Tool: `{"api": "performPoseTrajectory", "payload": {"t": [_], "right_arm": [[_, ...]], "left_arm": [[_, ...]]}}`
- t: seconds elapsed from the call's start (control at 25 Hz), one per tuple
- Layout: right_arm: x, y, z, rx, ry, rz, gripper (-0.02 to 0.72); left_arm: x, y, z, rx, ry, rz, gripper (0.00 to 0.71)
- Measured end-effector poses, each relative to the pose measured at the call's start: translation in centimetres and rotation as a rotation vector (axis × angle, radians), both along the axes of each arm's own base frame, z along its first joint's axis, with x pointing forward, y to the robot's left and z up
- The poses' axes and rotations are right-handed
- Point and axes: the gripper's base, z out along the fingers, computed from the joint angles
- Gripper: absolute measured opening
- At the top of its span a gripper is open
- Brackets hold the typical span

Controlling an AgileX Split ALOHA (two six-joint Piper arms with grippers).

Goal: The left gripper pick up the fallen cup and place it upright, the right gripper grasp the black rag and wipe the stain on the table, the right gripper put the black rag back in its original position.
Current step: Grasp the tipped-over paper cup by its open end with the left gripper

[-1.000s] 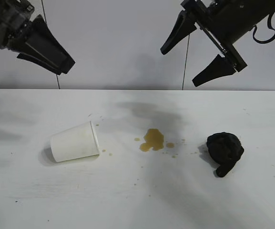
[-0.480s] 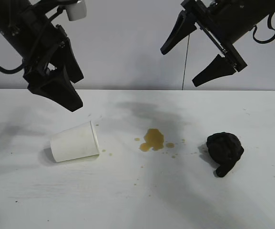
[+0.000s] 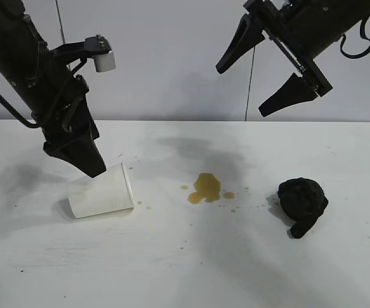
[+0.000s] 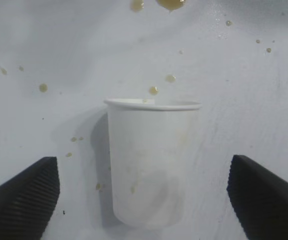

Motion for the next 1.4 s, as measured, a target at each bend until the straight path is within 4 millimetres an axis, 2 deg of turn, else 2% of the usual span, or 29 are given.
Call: {"api": "performPoseTrajectory", "payload": {"t": [0.28, 0.52, 0.68, 0.96, 1.2, 1.4], "right_arm": [[0.0, 0.0, 0.0, -0.001, -0.006, 0.007, 0.652], [0.0, 0.0, 0.0, -0.001, -0.007, 0.009, 0.652], [0.0, 0.0, 0.0, -0.002, -0.008, 0.009, 0.652], [0.0, 0.0, 0.0, -0.001, -0.008, 0.010, 0.652], [0.0, 0.0, 0.0, -0.001, -0.008, 0.010, 0.652], [0.0, 0.0, 0.0, -0.001, -0.008, 0.010, 0.652]], "left_arm": [[-0.2, 0.1, -1.1, -0.008, -0.021, 0.046, 0.657], [-1.0, -1.5, -2.2, 0.000, -0.086, 0.033, 0.657], [-2.0, -1.8, -3.4, 0.024, -0.088, -0.001, 0.657], [-1.6, -1.8, -3.7, 0.016, -0.124, 0.033, 0.657], [-1.4, -2.0, -6.4, 0.009, -0.049, 0.073, 0.657], [-1.4, -2.0, -6.6, 0.010, -0.051, 0.078, 0.642]]}}
